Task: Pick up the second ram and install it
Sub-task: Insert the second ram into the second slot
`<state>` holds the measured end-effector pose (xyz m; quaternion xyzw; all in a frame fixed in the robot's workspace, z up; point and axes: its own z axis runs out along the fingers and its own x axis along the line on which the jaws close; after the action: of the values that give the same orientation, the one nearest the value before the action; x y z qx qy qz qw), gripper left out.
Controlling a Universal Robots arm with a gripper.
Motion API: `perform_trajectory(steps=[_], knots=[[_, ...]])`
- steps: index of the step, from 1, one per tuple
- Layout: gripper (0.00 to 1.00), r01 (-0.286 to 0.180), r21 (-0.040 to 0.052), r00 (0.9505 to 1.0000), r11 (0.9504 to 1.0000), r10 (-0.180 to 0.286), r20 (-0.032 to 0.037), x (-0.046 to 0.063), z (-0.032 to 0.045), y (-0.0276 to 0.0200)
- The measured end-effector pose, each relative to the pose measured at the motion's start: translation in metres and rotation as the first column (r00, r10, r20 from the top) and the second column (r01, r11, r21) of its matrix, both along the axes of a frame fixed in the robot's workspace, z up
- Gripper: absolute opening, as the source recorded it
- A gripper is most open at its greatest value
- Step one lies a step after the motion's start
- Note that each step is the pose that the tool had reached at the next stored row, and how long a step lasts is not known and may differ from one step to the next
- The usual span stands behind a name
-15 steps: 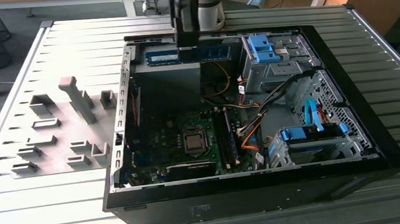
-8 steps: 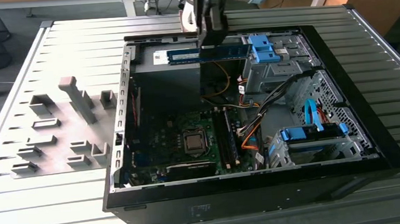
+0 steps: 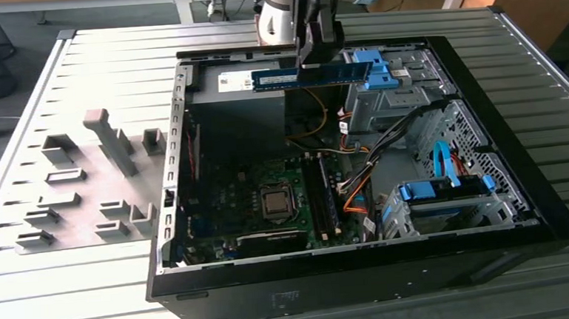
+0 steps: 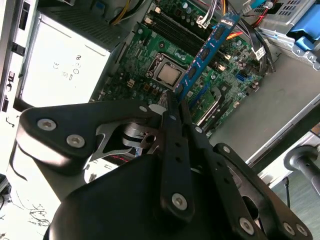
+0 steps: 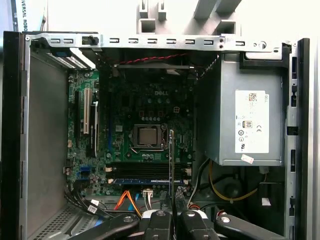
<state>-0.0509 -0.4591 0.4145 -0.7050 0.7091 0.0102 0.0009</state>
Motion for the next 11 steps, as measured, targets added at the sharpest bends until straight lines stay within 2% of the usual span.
perform_trajectory(steps=[11], knots=[[0.14,0.004,0.0000,1.0000,1.0000,-0.004,0.0000,0.0001,0.0000,0.0000]])
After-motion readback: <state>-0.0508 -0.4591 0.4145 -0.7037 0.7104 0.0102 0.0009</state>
